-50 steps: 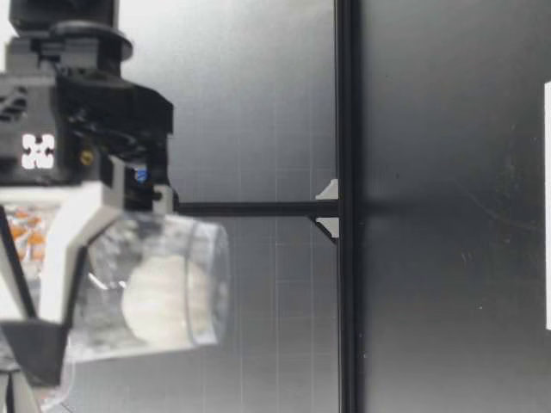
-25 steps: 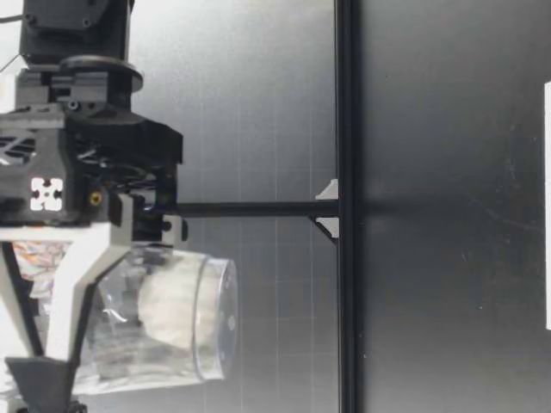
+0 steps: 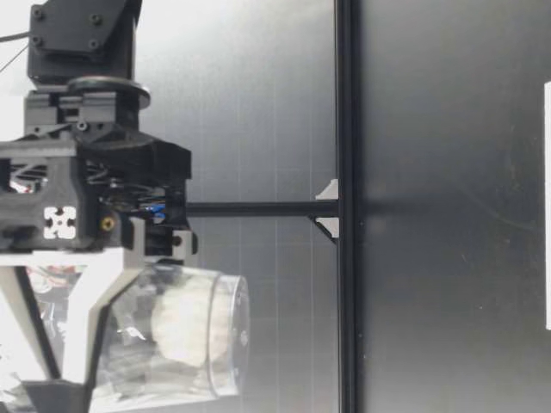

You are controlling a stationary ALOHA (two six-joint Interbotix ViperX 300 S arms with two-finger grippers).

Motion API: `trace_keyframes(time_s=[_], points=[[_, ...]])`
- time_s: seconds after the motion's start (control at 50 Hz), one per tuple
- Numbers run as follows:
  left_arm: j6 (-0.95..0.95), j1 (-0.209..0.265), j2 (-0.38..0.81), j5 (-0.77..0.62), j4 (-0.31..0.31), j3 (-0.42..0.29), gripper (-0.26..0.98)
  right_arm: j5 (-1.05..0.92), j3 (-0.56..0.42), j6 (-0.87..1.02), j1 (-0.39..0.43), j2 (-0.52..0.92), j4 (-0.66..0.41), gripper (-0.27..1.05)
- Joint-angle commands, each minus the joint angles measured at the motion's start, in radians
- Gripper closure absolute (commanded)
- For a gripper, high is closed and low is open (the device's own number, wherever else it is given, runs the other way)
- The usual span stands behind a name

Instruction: Transfer one of the two balls in the right glass into the left glass, then transfer it back to the right glass.

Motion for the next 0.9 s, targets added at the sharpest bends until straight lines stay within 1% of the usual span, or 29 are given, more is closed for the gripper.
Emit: trace_keyframes(time_s=[0.0,0.88], points=[[0.018,0.003,-0.006,-0.02,-0.002,-0.008,-0.04,-0.005,-0.028,0.002,-0.008,-0.014,0.005,0.06],[0.163,0.005,-0.006,-0.11,0.0,0.049,-0.04,0.028,-0.058,0.002,-0.029,0.002,0.008,0.06]])
